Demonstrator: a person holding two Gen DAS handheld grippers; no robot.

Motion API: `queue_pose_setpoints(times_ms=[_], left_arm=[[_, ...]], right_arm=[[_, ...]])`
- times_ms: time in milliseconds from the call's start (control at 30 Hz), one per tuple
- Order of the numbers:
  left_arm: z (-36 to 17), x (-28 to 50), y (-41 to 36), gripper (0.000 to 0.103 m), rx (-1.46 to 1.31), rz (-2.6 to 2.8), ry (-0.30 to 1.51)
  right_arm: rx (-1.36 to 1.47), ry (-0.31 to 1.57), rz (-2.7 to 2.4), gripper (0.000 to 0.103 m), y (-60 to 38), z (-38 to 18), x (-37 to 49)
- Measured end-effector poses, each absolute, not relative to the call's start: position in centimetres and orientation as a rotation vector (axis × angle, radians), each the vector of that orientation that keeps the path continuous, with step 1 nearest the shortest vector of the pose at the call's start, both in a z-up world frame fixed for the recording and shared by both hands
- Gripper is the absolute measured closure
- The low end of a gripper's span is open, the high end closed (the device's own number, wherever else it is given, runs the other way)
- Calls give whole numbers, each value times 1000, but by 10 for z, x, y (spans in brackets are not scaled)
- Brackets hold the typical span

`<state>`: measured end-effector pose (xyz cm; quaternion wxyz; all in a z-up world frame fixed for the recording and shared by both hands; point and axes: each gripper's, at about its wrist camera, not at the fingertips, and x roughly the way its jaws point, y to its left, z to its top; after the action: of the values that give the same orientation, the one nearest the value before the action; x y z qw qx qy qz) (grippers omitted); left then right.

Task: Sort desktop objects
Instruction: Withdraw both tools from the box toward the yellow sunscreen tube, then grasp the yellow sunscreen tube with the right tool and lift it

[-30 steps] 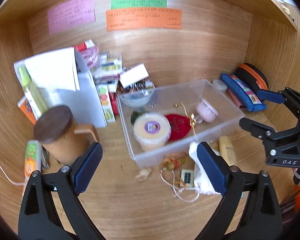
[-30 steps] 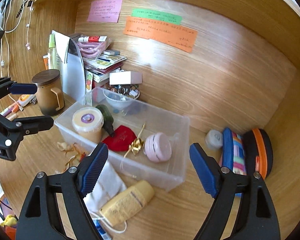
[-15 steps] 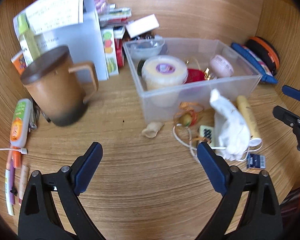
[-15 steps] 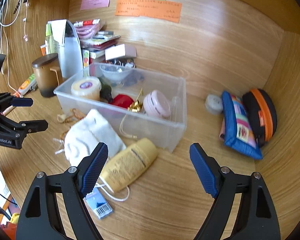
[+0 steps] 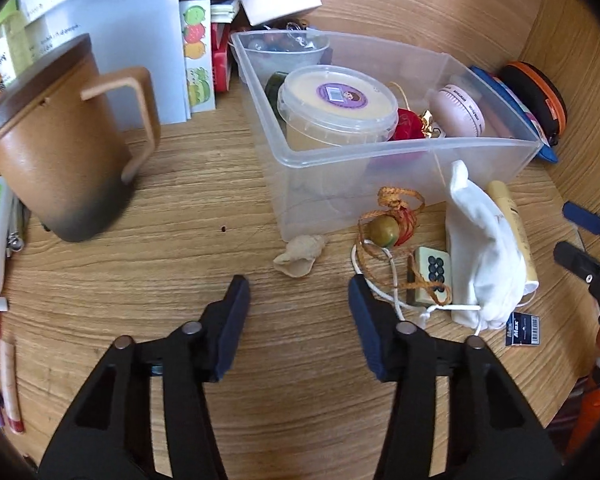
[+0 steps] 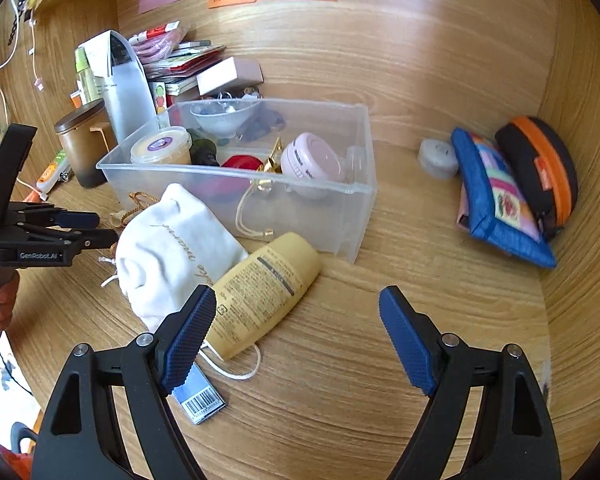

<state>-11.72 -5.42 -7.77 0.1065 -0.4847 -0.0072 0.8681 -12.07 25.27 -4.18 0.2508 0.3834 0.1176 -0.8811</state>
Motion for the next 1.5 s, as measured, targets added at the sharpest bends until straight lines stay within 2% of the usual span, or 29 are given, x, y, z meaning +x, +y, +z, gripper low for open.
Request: queue_pose_setpoints(times_ms=[100,433,533,600,667,767,900,1000,1033,1500], left_arm=[[-78,-120,-51,59,-1426,2541,-21],[-79,-128,-44,60,-1412,2553,30],[-79,-128,-42,65,-1401,2560,68],[-79,-127,-44,66,-1394,2559,77],[-79,-127,-46,69,-1389,2558,73],[-79,-129,-49,81,-1385,2551,37],[-78,-130,-58,81,-1380,2530,-35],[-77,-127,-59,82,-1370,2545,-14],[-76,-126,-59,86,-1365,2548,-11],[-59,-110,-58,86,-1295,2590,57]], right_arm=[[1075,286,-2364,22,253,-48,-123],[1130,289,-2286,23,236,-64,-134],[1151,312,-2265,24,229,-69,-138],[1179,320,-2244,34,224,-75,-142],[1187,306,-2238,34,224,-77,-144],[1198,295,-2245,41,227,-80,-146],[1210,287,-2252,53,234,-82,-146],[1216,268,-2253,56,241,-82,-148],[1218,263,-2258,56,243,-82,-148],[1128,374,-2342,60,243,-65,-135]])
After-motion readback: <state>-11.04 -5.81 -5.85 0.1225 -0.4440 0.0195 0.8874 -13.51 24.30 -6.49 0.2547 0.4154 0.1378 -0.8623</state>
